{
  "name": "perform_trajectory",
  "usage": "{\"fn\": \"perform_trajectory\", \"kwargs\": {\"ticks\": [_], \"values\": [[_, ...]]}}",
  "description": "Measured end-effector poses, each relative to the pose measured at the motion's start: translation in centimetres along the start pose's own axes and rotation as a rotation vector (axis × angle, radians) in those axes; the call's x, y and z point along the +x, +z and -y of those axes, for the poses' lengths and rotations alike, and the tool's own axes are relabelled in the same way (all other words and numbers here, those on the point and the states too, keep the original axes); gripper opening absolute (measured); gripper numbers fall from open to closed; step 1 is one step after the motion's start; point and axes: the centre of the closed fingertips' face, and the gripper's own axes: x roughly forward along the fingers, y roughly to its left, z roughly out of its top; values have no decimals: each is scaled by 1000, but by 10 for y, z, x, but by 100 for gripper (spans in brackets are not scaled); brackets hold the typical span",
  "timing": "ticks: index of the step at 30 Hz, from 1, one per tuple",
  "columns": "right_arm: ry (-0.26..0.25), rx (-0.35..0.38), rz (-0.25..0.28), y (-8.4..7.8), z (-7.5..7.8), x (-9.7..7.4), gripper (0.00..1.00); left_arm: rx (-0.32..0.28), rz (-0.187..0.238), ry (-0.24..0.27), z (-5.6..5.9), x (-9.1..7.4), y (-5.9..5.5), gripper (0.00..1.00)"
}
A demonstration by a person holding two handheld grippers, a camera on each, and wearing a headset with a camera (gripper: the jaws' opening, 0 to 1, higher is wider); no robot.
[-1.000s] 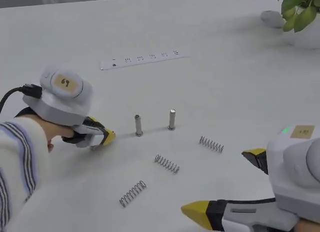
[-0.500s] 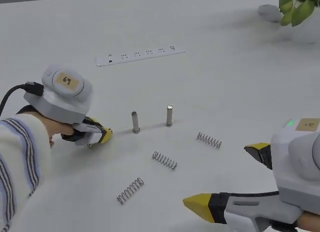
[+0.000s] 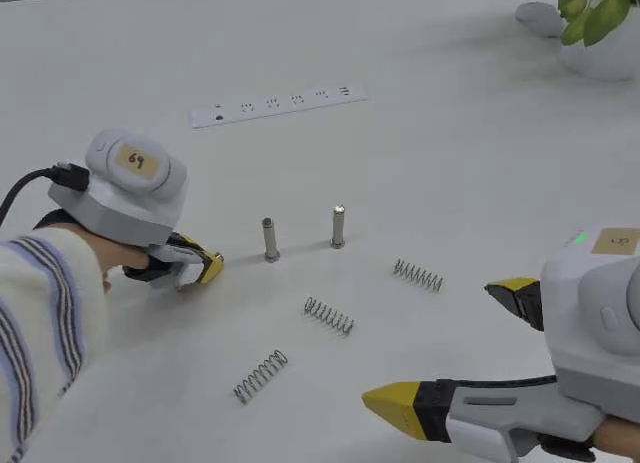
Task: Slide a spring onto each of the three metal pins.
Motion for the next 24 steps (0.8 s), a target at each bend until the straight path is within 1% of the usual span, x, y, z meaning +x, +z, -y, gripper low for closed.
{"fn": "perform_trajectory", "kwargs": {"ticks": [2, 4, 8, 9, 12, 14, 17, 21, 24], "values": [[3, -2, -5, -1, 0, 0, 90, -5, -2, 3, 0, 0, 0, 3], [9, -3, -3, -1, -1, 0, 89, 6, -3, 6, 1, 0, 0, 2], [10, -2, 5, 0, -1, -1, 88, 10, -5, 4, 1, 0, 1, 2], [9, -3, 7, 1, -1, -2, 88, -11, -7, 7, 1, 0, 0, 1], [9, -2, 4, 0, 0, -2, 88, -21, -3, 16, 0, -1, 1, 0], [6, -6, -1, -1, 0, -2, 87, -53, -3, 32, -1, -1, 1, 0], [4, -7, -2, -1, 0, -3, 87, -50, -2, 34, 0, -1, 1, 0], [4, -10, 1, 1, -1, -3, 87, -82, 0, 35, 1, -2, 0, 0], [-3, -9, 1, 1, 0, -3, 87, -91, -5, 23, 2, -3, 0, 0]]}}
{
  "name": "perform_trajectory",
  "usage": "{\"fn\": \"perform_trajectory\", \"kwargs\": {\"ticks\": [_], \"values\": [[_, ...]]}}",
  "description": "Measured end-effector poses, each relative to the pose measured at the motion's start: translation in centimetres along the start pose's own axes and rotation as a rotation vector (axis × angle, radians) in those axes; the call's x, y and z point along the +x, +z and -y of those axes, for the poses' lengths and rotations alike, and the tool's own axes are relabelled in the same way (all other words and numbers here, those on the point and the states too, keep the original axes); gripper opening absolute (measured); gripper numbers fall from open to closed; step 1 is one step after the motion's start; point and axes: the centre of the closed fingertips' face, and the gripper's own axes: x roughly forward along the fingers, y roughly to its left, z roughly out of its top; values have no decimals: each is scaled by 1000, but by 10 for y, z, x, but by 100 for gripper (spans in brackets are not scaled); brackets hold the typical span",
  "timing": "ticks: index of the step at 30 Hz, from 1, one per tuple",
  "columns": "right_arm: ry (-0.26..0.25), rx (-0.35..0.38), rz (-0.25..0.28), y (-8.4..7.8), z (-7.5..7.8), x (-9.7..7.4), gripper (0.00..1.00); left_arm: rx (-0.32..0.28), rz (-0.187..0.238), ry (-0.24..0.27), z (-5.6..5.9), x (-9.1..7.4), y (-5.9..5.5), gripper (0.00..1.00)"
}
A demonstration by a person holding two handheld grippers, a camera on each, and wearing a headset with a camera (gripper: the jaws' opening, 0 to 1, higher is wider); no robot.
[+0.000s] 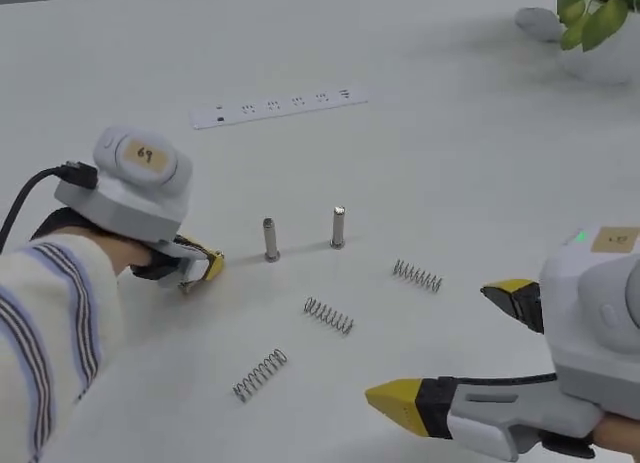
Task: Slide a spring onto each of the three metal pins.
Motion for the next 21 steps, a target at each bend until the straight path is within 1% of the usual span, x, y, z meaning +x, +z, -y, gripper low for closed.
{"fn": "perform_trajectory", "kwargs": {"ticks": [2, 6, 10, 14, 19, 21], "values": [[-2, -3, -1, 0, 0, -1, 87, -3, 6, 1, 0, -2, 1, 0], [1, -2, 9, 2, 0, -2, 87, -26, 22, 4, -2, -8, 5, 0], [9, -11, 8, 3, -3, -1, 86, -25, 27, -3, -1, -11, 5, 0], [6, -25, 10, 3, -5, -1, 87, -27, 33, 11, -3, -17, 5, 0], [5, -25, 25, 6, -5, -2, 87, -31, 57, 23, -5, -27, 11, 0], [5, -25, 29, 8, -5, -3, 87, -21, 63, 27, -5, -30, 12, 0]]}}
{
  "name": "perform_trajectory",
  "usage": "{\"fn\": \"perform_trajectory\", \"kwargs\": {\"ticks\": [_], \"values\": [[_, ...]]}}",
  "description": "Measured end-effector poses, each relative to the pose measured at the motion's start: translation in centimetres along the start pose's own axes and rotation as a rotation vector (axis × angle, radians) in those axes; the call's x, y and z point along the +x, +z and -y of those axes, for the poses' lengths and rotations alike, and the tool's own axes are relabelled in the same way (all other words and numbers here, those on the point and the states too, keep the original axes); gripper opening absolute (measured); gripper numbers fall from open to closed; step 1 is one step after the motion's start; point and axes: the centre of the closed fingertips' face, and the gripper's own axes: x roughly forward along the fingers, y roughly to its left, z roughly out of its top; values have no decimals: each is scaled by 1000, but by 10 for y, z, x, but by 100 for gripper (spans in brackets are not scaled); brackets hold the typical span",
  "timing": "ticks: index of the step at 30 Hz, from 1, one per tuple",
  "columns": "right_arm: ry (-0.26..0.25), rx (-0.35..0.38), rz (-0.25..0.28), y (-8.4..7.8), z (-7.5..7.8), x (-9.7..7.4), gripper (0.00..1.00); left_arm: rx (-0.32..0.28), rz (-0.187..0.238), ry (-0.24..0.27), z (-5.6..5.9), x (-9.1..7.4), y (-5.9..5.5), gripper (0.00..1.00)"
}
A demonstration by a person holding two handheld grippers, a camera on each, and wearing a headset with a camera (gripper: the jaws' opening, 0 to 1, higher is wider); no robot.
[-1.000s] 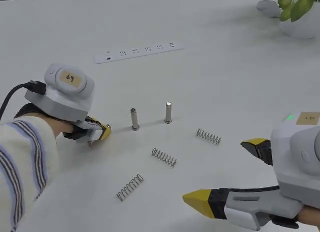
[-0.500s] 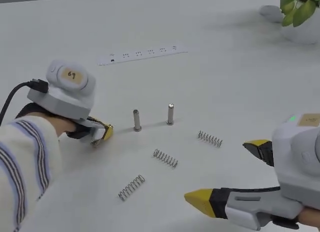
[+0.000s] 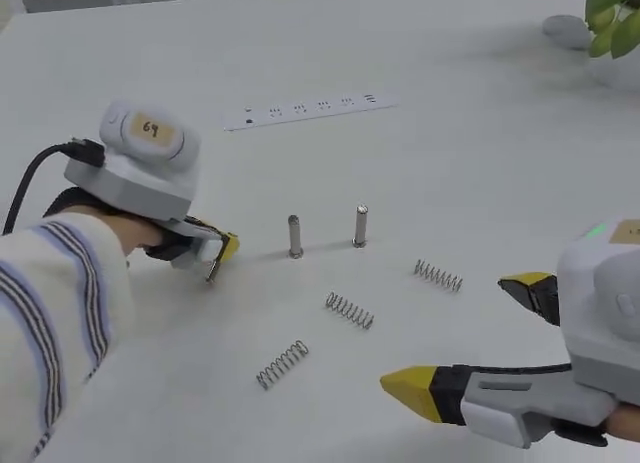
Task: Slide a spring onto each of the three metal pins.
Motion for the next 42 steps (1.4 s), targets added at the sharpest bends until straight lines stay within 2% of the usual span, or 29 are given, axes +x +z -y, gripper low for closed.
{"fn": "perform_trajectory", "kwargs": {"ticks": [2, 11, 20, 23, 26, 31, 35, 37, 42], "values": [[-2, -3, 3, 1, 0, -1, 86, 14, -1, 6, -1, -1, 0, 0], [-2, -3, 30, 9, 0, -3, 86, -11, 18, 21, -3, -5, 5, 0], [-1, -6, 31, 9, 1, -4, 86, -17, 37, 44, -6, -4, 12, 0], [-2, -3, 36, 11, 1, -4, 87, -54, 47, 29, -5, -3, 15, 0], [-5, 2, 49, 14, 2, -5, 88, -57, 52, 27, -4, 0, 17, 0], [-3, 2, 47, 13, 3, -5, 87, -49, 50, 27, 0, 1, 17, 0], [-4, 3, 43, 12, 3, -6, 87, -14, 40, 40, 1, 1, 15, 0], [-4, 2, 43, 12, 3, -6, 87, -22, 56, 50, -1, 0, 16, 0], [-5, 5, 46, 12, 4, -6, 87, -44, 61, 42, 0, -2, 14, 0]]}}
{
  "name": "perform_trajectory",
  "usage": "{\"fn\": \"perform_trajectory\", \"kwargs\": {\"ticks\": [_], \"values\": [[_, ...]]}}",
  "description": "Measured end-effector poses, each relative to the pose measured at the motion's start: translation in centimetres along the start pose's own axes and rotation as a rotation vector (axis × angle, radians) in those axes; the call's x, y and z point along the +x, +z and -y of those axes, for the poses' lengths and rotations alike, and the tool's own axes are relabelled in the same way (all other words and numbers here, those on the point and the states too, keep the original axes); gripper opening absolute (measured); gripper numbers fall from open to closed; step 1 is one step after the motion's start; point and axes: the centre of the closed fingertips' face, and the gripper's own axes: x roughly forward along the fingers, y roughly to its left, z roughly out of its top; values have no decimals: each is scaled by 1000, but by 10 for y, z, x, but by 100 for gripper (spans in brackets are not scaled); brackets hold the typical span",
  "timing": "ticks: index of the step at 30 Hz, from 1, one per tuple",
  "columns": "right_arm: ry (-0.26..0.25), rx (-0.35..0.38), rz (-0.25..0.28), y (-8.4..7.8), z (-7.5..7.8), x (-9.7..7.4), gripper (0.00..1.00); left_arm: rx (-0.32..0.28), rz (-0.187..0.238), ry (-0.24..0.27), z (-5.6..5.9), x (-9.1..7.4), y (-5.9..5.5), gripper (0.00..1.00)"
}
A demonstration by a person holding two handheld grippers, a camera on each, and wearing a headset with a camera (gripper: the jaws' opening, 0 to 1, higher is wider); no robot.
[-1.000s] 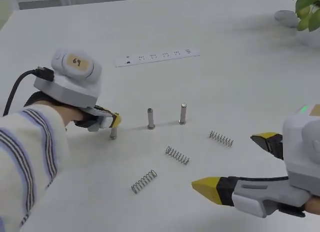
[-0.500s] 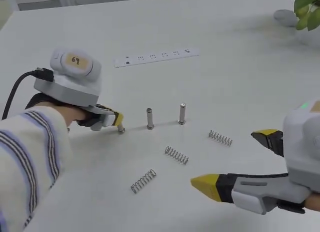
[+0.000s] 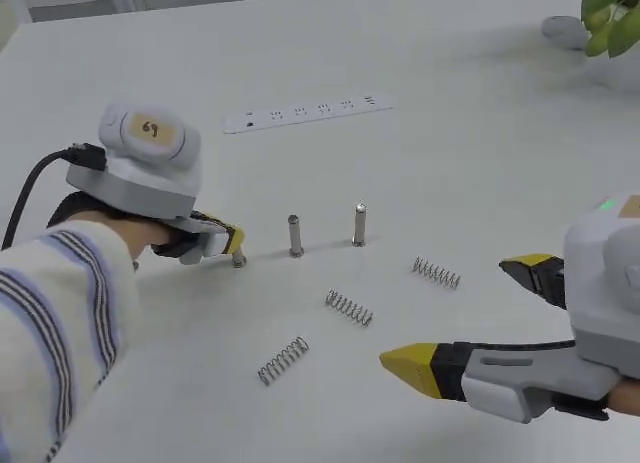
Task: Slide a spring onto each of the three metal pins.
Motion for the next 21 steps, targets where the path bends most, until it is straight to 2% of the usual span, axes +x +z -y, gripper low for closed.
{"fn": "perform_trajectory", "kwargs": {"ticks": [5, 14, 18, 21], "values": [[4, -2, -2, -1, -2, 1, 87, -3, 5, 1, 1, -1, -1, 0], [1, 1, -6, -1, 0, 0, 86, 46, 6, -6, 4, -3, -2, 0], [2, 1, -9, -3, -1, 0, 87, 66, 0, -5, 4, -2, -3, 0], [2, 5, -10, -3, 0, 0, 87, 90, -22, 6, 3, -1, -9, 3]]}}
